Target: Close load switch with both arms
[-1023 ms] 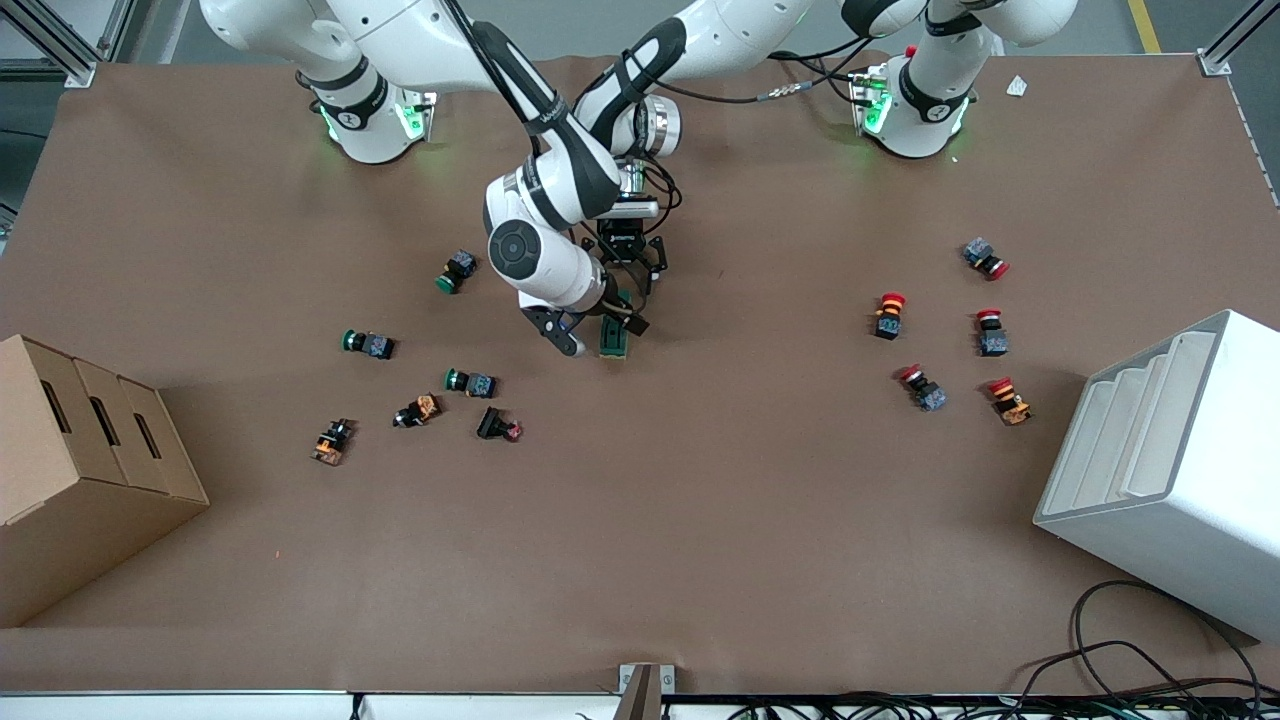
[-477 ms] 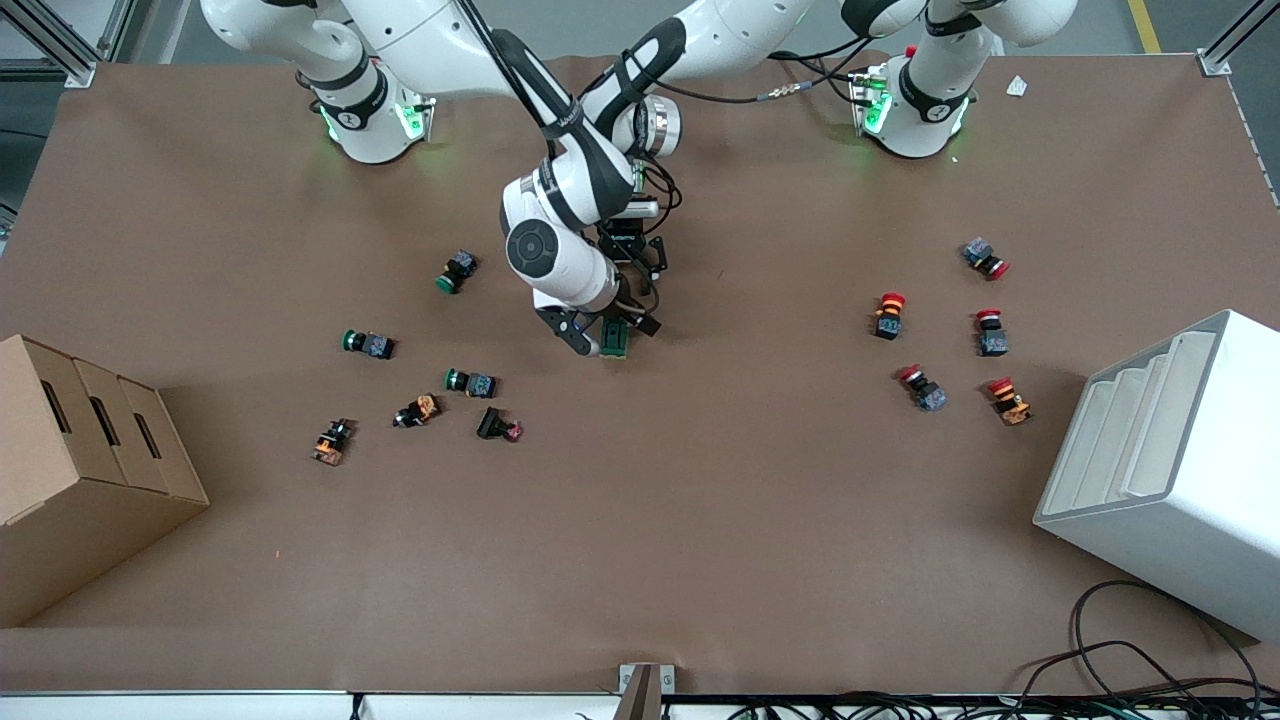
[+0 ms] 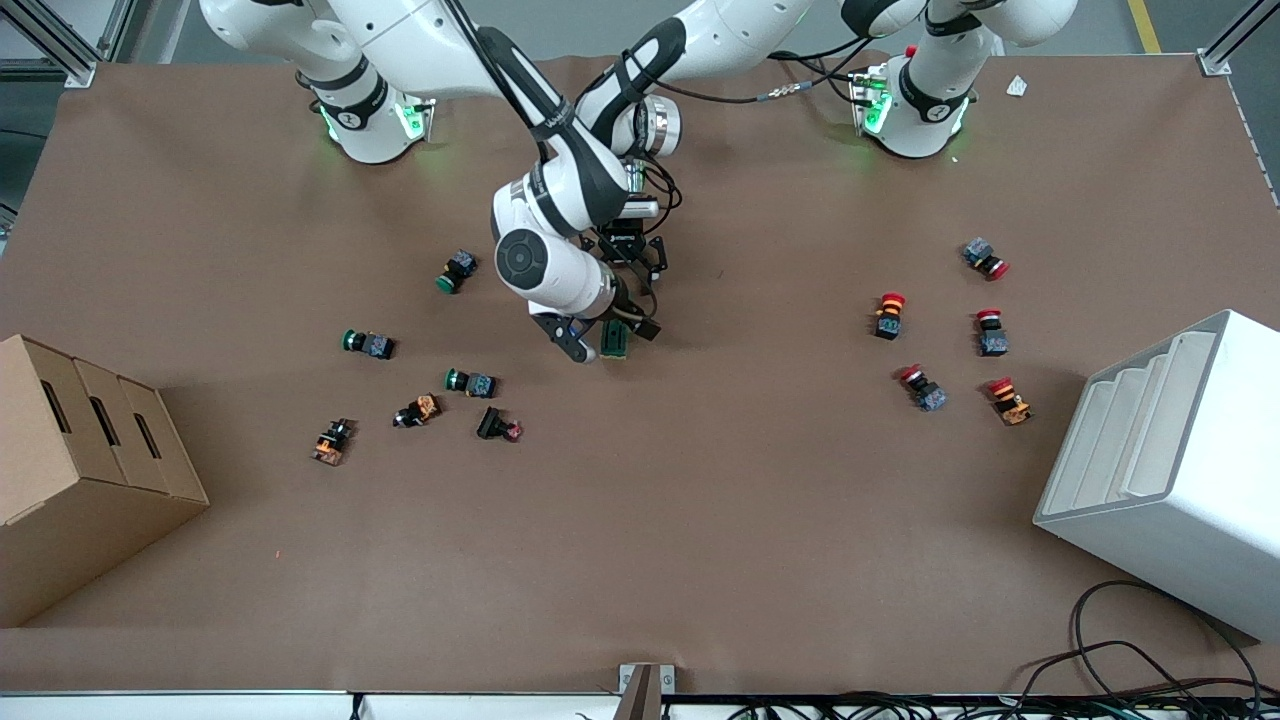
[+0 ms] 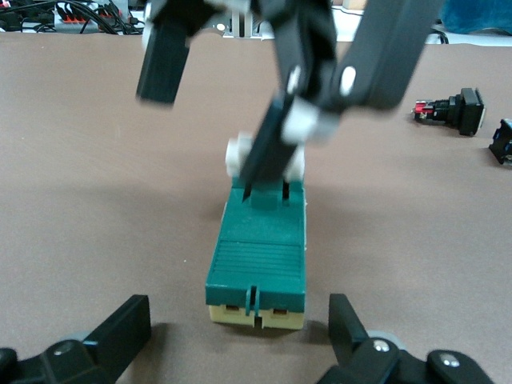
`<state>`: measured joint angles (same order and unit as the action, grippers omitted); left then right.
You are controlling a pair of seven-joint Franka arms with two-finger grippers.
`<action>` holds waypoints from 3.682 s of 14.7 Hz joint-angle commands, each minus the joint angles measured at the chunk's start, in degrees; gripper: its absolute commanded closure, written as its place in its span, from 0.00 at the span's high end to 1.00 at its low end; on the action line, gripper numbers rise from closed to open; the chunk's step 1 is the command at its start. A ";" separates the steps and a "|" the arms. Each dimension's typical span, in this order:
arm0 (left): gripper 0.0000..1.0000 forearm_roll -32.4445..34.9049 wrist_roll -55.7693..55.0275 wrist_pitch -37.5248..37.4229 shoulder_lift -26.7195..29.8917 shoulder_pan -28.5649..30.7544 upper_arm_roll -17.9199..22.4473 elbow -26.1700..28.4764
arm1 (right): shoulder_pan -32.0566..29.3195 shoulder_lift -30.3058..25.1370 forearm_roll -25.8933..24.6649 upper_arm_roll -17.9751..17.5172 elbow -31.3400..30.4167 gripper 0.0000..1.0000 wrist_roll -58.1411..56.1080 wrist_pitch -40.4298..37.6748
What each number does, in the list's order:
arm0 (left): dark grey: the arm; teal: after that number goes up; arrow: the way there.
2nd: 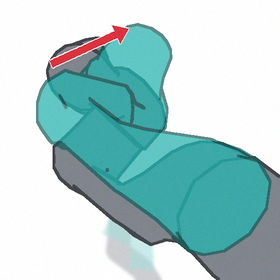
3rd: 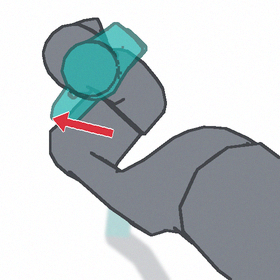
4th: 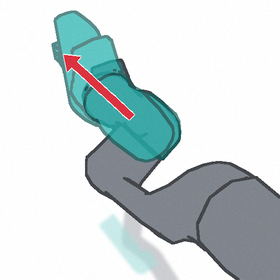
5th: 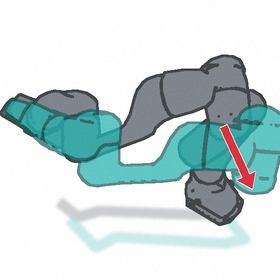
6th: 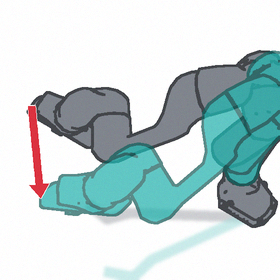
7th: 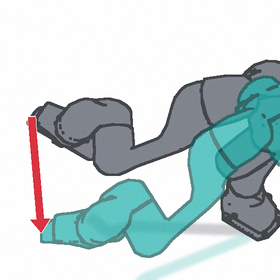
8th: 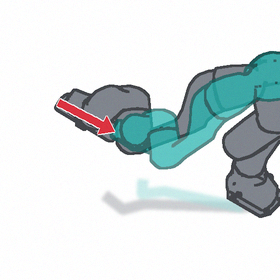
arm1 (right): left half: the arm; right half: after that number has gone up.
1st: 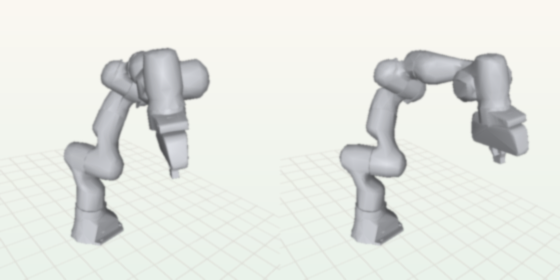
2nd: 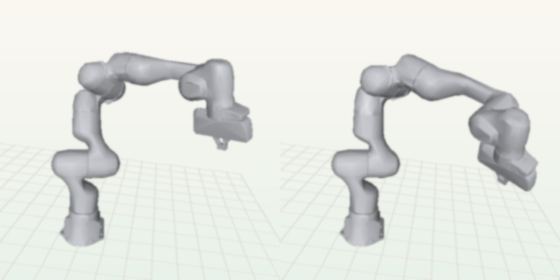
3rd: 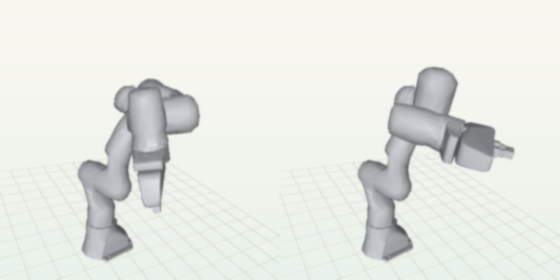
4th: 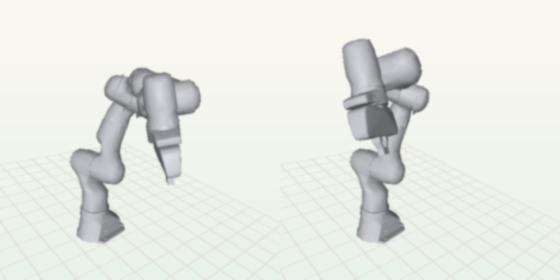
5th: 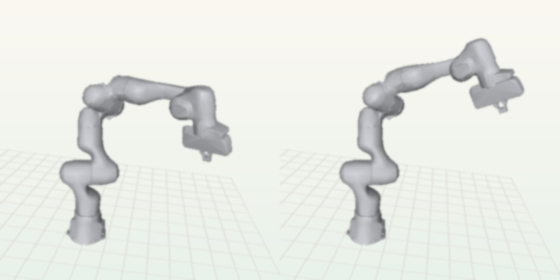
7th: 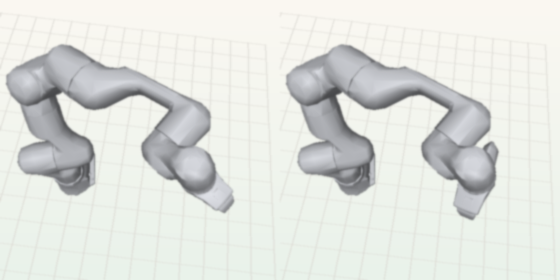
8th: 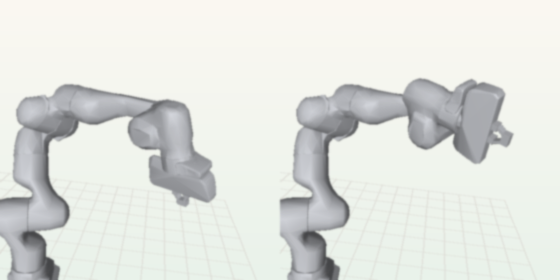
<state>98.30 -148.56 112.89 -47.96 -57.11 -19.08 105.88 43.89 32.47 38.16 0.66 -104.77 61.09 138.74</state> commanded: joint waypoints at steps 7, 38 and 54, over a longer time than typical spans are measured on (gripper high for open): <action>0.99 0.23 -2.08 1.81 -3.28 0.24 0.53 -0.76 | -1.70 3.92 0.78 0.04 5.10 1.00 -2.56 1.62; 0.99 -8.36 5.99 1.37 4.18 1.04 1.24 -2.95 | -34.73 -6.97 -30.22 1.62 16.71 1.00 -46.30 -37.31; 1.00 -63.21 59.40 -1.08 31.69 22.72 1.23 -15.08 | -43.97 -13.05 -40.36 1.45 23.91 1.00 -60.47 -45.84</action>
<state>39.39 -95.50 113.35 -19.52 -38.42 -17.60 90.71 1.67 19.32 -1.63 3.45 -81.38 1.44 93.60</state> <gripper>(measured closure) 0.000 0.000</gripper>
